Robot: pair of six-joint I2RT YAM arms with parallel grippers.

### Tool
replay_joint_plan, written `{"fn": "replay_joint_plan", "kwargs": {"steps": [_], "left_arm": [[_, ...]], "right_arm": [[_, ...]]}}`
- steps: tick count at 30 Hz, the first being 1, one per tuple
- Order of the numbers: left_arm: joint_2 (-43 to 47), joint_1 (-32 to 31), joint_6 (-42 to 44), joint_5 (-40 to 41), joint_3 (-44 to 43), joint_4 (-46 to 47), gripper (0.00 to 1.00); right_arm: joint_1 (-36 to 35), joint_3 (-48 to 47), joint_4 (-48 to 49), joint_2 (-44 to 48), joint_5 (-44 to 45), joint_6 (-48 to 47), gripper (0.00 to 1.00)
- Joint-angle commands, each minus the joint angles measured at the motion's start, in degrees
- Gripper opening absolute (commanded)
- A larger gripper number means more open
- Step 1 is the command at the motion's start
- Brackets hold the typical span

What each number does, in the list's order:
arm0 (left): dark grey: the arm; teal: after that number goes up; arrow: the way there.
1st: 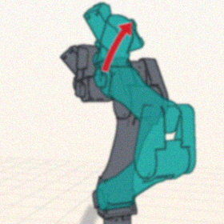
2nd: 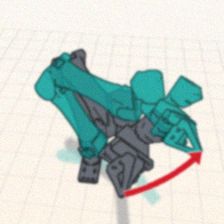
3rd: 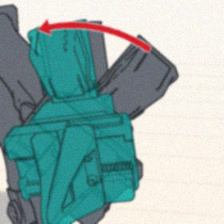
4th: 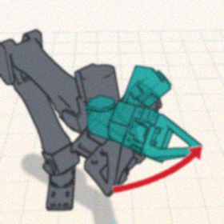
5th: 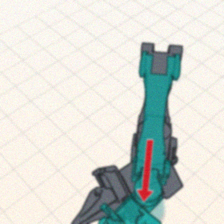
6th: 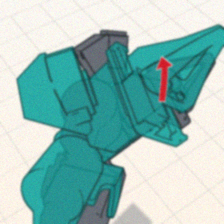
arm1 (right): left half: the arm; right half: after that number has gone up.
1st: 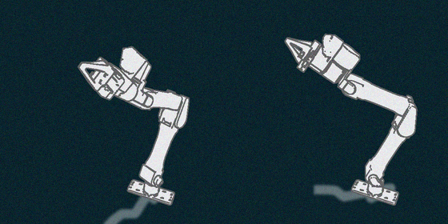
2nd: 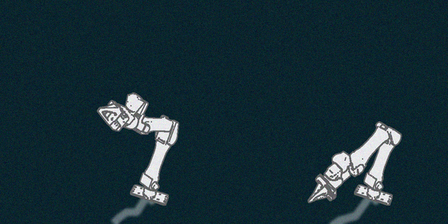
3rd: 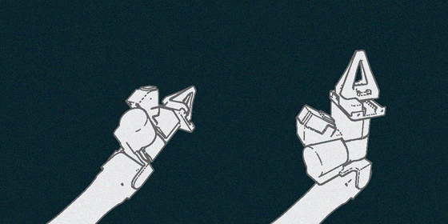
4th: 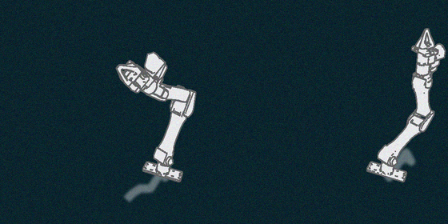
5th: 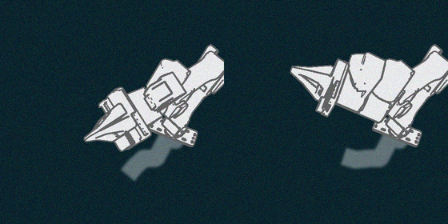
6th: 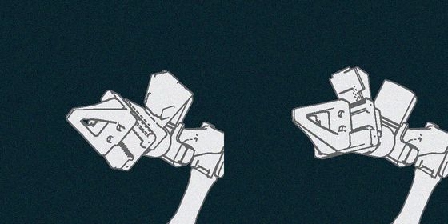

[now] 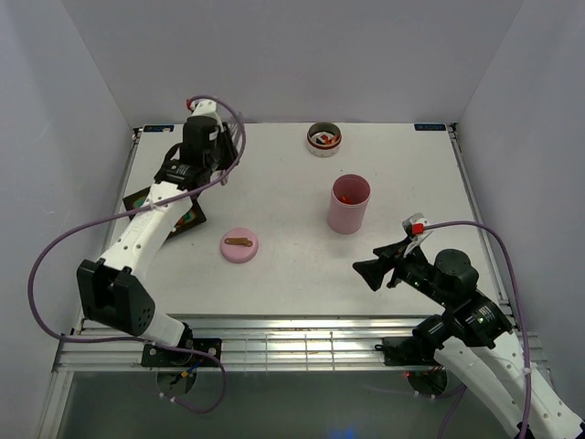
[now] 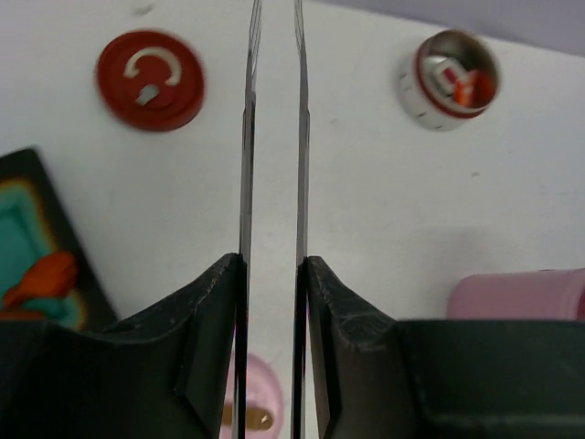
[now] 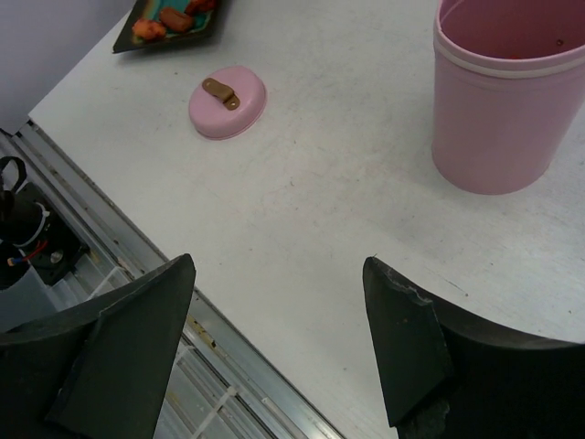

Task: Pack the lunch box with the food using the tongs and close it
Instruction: Place the fake food in the packing box, then pick up the fake food from the plate.

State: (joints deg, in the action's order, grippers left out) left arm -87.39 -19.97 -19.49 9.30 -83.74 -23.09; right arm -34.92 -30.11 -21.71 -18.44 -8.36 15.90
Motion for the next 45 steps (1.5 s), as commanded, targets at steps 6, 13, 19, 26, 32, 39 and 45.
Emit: {"fn": "replay_joint_plan", "kwargs": {"steps": [6, 13, 19, 26, 32, 39, 45], "left_arm": [[12.2, 8.0, -0.6, 10.2, 14.1, -15.3, 0.46], [15.1, 9.3, 10.1, 4.0, 13.7, -21.1, 0.47], [16.2, 9.5, 10.3, 3.8, 15.4, -23.7, 0.50], [15.8, 9.9, 8.1, 6.9, 20.1, -23.8, 0.49], [17.4, 12.5, 4.1, 10.4, 20.5, -25.2, 0.47], [21.4, 18.2, -4.2, 11.6, 20.2, -27.1, 0.50], [23.2, 18.7, 1.6, 0.1, 21.8, -22.2, 0.50]], "right_arm": [[-0.3, 0.5, 5.8, 1.8, -7.8, -1.6, 0.81], [-0.3, 1.3, 7.3, 3.8, -11.8, -1.8, 0.81], [-0.3, 1.5, 7.7, 5.1, -14.2, -1.9, 0.81], [-0.3, 1.4, 7.9, 6.0, -15.5, -2.0, 0.81], [-0.3, 1.1, 7.8, 6.5, -16.5, -2.2, 0.82], [-0.3, 0.8, 7.7, 6.7, -17.0, -2.3, 0.82], [-0.3, 0.2, 6.9, 7.1, -17.4, -2.5, 0.82]]}}
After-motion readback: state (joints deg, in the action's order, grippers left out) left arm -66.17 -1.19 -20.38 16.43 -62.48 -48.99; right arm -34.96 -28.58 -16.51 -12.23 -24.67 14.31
